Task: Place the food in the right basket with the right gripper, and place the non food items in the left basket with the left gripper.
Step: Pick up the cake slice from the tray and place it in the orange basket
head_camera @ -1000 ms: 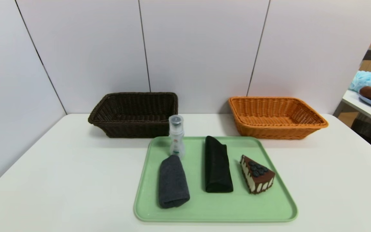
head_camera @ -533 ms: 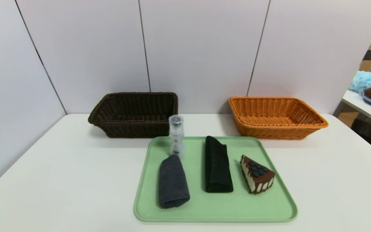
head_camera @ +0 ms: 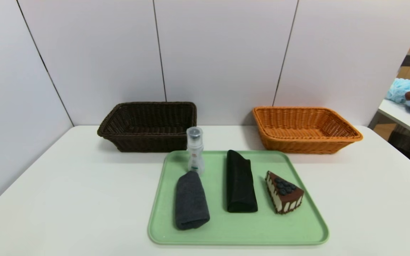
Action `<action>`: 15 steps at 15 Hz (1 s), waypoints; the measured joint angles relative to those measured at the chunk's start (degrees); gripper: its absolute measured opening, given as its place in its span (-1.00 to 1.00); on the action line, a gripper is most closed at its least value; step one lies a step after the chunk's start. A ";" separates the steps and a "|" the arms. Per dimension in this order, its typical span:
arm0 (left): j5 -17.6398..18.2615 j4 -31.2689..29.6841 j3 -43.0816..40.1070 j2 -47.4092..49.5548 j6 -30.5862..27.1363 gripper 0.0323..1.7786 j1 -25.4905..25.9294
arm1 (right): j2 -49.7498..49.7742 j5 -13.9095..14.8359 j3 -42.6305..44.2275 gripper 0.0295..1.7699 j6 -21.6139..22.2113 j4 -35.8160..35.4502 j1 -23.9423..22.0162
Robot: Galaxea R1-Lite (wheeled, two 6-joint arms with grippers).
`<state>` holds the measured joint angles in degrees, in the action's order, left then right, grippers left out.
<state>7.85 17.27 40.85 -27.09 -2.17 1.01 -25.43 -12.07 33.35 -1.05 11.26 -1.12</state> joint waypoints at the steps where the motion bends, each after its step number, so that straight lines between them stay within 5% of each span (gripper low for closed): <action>1: 0.06 2.99 6.17 -4.72 0.66 0.90 0.17 | -4.72 -0.50 4.66 0.92 0.04 1.94 0.39; 4: 0.24 14.64 20.53 -16.76 2.38 0.90 0.37 | -17.85 -1.32 18.69 0.92 0.59 8.89 4.36; 7: 0.49 23.27 24.28 -25.11 4.45 0.90 -0.09 | -29.31 -0.90 28.22 0.92 1.56 18.01 12.95; 12: 0.57 17.35 15.79 -33.90 7.02 0.90 -7.31 | -42.84 8.41 32.44 0.92 8.96 19.93 30.20; 15: 0.49 8.69 9.86 -38.95 10.83 0.90 -13.60 | -48.14 9.98 32.52 0.92 10.12 19.93 32.67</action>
<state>8.34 25.97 50.71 -66.04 8.66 -12.59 -73.57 -2.08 65.88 9.07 31.20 31.55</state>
